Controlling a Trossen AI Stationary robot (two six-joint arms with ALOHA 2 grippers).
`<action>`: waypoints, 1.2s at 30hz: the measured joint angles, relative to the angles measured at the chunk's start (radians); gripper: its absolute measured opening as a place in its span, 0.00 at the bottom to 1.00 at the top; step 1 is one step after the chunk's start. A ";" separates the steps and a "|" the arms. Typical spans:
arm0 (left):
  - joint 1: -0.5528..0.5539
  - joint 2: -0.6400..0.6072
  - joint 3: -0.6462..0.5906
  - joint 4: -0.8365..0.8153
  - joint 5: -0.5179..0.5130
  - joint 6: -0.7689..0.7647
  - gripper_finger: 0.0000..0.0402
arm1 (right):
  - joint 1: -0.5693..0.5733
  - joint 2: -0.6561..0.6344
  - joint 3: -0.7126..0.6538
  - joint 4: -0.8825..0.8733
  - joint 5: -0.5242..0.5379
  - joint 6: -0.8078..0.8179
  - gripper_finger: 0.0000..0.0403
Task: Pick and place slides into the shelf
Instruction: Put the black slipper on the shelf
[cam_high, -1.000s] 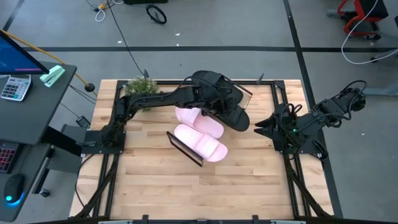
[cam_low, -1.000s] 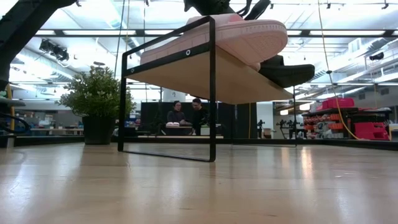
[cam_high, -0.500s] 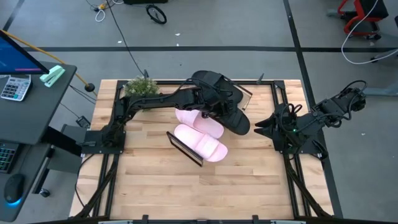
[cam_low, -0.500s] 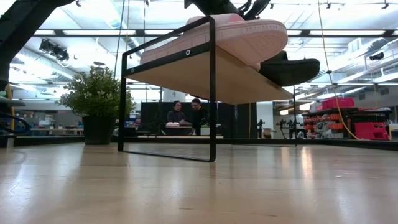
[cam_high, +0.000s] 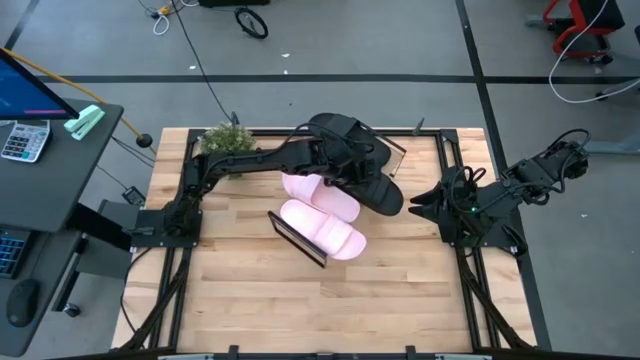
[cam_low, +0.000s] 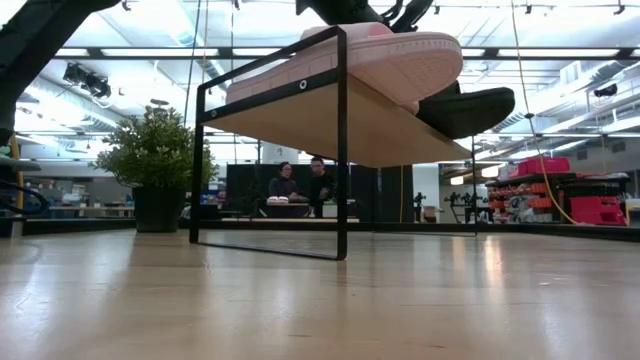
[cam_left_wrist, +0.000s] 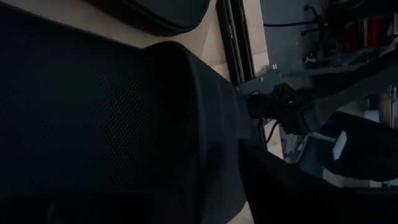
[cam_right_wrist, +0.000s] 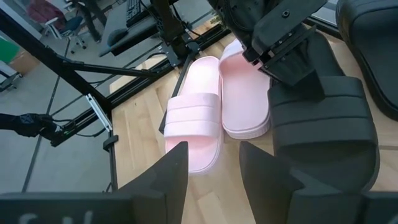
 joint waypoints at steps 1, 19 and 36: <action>0.002 0.000 0.000 0.000 0.001 0.009 0.29 | 0.000 0.000 0.000 0.000 0.000 0.000 0.37; 0.015 0.000 0.000 -0.002 0.013 0.058 0.44 | 0.000 0.013 0.000 0.000 0.000 0.009 0.37; 0.064 -0.030 0.002 -0.123 0.007 0.197 0.47 | 0.000 0.013 0.000 0.000 0.000 0.026 0.37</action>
